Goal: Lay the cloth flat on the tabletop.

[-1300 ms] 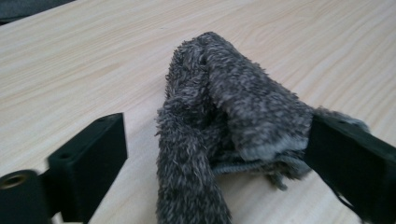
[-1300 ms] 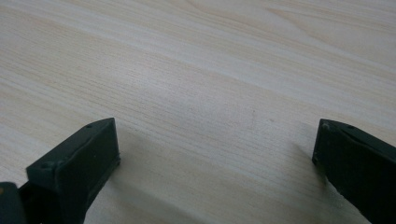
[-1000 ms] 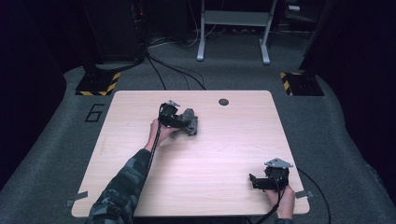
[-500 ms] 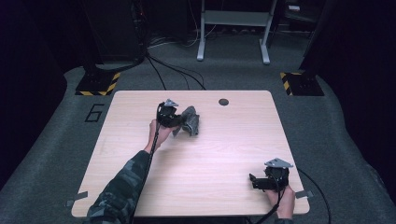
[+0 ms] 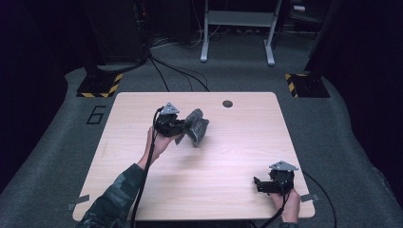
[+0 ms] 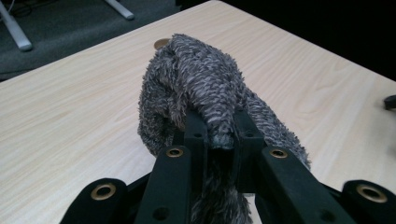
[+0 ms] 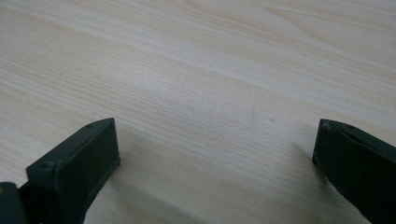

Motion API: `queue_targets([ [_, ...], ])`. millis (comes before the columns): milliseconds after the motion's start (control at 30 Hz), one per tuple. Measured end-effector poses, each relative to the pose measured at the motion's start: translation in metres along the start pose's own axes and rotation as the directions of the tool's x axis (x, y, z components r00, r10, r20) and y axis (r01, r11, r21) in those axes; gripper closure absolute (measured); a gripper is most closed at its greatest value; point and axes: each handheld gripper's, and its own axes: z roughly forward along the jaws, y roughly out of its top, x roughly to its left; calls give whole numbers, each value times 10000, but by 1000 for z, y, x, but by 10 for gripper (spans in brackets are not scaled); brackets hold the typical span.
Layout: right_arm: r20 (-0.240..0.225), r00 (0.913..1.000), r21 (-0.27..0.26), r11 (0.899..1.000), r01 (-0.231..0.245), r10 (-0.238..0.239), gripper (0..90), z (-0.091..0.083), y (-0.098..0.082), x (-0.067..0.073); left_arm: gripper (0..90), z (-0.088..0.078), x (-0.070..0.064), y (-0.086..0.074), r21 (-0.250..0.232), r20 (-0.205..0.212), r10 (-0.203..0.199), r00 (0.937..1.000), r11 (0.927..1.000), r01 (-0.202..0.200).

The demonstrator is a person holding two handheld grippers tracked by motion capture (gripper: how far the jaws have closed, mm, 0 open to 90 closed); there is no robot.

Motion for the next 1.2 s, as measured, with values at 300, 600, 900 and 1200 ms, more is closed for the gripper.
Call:
queue_targets([
  [300, 20, 10000, 0, 10000, -26, 26, 0, 0, 0, 0, 790, -24, -26, -19, 175, 641, 352, 9973, 9992, -364],
  [600, 78, 10000, -16, 10000, 17, -17, 17, -1, 0, 0, 704, 8, -24, -79, 1281, 1190, -792, 9897, 9897, 638],
  [900, 246, 9997, 150, 9999, -79, 75, 73, -3, 2, 5, 278, -9, -26, -88, 1180, 771, -989, 9921, 9890, 894],
  [1200, -1028, 9947, -538, 9985, 2, -58, 95, -9, 25, 57, 243, -32, -26, -112, 1367, 52, -695, 9976, 9883, 681],
])
